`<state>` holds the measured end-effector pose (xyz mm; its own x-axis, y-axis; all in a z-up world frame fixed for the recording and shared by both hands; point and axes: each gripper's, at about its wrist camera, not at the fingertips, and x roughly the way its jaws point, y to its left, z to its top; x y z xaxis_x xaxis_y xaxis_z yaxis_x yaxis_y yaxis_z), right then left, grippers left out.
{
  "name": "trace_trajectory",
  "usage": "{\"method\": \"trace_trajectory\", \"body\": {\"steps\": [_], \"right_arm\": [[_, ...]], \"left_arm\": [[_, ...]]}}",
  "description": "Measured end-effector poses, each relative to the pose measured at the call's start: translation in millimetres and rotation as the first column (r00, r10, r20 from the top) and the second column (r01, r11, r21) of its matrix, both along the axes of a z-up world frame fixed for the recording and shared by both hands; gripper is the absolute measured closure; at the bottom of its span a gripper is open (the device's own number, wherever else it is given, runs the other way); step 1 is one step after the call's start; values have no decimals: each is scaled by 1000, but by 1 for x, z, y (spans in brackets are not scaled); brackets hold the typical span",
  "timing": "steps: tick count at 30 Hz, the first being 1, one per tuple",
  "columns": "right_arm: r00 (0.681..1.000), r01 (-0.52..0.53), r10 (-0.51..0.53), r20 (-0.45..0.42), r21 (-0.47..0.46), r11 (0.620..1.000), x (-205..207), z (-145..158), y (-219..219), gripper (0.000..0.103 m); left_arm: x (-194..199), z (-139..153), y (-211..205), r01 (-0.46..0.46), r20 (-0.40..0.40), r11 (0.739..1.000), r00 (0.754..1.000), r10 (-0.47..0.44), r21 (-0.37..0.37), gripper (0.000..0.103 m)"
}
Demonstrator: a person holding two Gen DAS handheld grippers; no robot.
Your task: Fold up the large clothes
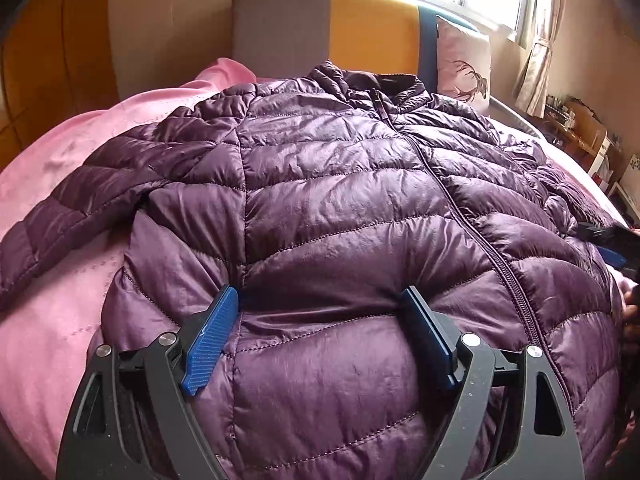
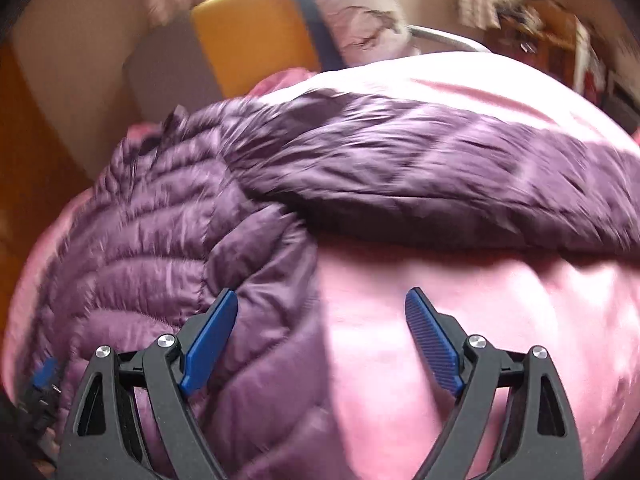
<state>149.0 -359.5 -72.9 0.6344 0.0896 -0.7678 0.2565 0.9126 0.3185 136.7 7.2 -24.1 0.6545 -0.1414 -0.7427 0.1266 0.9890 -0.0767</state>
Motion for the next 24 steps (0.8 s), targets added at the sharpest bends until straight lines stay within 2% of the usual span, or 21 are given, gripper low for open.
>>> {"method": "trace_trajectory", "body": {"steps": [2,3,5,9,13,16,17,19,21,24], "right_arm": [[993,115,-117,13,105,988,-23,1,-42,19],[985,168,-174,22,158,973,-36,1,-65,24],[960,264,-279,31,241,934,-61,2,-107,28],[878,438,-478,35,346,830,-103,4,-180,36],[800,541,-599,20,407,736,-117,3,-232,48],[756,598,-655,-22,432,675,-115,1,-263,69],[748,612,-663,-37,426,667,-115,2,-270,82],[756,613,-653,-50,402,680,-110,7,-277,88],[795,577,-606,-15,325,749,-92,24,-265,92],[870,466,-488,71,208,860,-64,58,-228,93]], "left_arm": [[2,-1,-3,2,-1,1000,1000,-2,4,19],[3,0,-5,3,-1,1000,1000,-3,5,19],[3,0,-5,3,-1,1000,1000,-3,4,18],[2,0,-5,2,-1,1000,1000,-2,5,18],[3,0,-6,4,-2,1000,1000,-4,6,17],[3,0,-6,10,-4,1000,1000,-10,4,17],[3,0,-6,10,-3,1000,1000,-10,5,17],[3,0,-6,10,-3,1000,1000,-10,5,17],[3,0,-6,11,-3,1000,1000,-11,3,17],[3,-1,-8,14,-2,1000,1000,-14,2,15]]}}
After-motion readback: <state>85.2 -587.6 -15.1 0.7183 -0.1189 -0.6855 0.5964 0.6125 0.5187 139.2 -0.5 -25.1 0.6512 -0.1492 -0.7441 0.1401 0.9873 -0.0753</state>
